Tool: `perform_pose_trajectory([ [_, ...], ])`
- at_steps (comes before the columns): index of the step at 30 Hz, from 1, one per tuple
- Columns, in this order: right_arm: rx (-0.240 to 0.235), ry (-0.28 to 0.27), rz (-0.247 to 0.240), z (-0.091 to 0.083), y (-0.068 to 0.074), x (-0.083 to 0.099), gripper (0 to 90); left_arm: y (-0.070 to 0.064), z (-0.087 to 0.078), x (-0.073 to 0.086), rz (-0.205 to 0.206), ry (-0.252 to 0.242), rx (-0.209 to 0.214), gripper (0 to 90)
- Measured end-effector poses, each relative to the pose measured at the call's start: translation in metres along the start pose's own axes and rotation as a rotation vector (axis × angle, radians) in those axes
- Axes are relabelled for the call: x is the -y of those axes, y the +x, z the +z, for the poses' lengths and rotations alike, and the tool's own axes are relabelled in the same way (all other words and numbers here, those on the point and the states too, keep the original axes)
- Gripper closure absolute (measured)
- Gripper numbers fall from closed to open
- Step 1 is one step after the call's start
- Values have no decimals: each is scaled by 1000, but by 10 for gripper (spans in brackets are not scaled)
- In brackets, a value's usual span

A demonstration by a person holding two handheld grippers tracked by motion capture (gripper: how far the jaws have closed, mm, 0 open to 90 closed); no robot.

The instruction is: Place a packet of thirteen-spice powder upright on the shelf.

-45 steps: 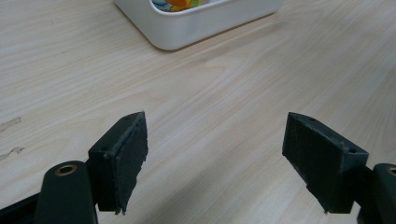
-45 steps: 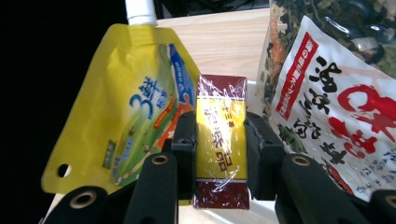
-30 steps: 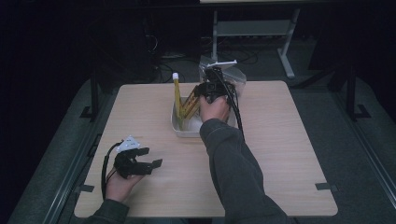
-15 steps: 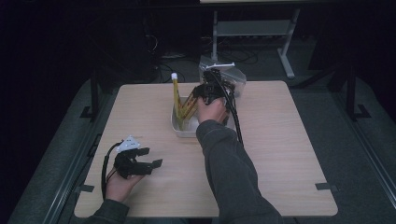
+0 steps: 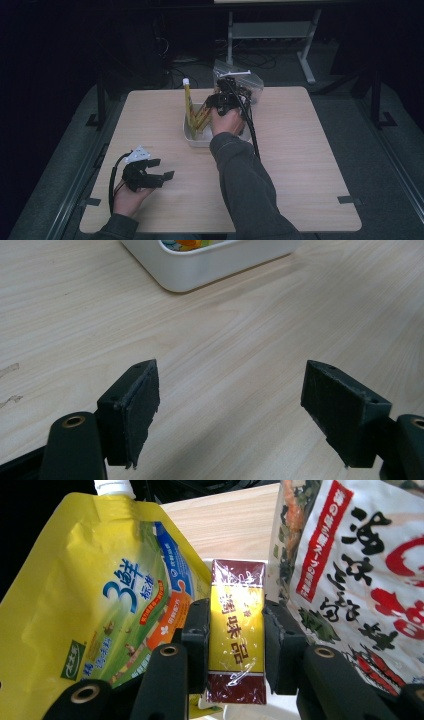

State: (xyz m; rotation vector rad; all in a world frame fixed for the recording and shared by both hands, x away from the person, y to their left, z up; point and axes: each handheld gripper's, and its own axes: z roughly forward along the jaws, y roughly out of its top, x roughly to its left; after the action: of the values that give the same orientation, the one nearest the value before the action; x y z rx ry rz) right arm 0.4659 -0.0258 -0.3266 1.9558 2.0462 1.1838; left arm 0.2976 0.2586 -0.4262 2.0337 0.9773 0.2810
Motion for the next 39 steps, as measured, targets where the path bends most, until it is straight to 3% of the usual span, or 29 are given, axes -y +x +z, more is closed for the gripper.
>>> perform_pose_trajectory([
  [14,-68,-4,0,-11,-2,13,616,-3,2,0,11,8,8,232],
  [20,-61,-2,-3,-15,-2,16,652,-4,2,0,9,7,7,233],
  [24,-83,-6,-5,-16,1,19,634,-4,1,-1,10,3,5,234],
  [28,-117,-3,2,-14,4,22,588,-5,1,-1,12,6,7,234],
  [34,-138,7,-12,-10,10,25,614,-5,0,-1,10,4,6,234],
  [39,-132,30,-23,-3,10,25,620,-3,0,0,13,8,3,234],
])
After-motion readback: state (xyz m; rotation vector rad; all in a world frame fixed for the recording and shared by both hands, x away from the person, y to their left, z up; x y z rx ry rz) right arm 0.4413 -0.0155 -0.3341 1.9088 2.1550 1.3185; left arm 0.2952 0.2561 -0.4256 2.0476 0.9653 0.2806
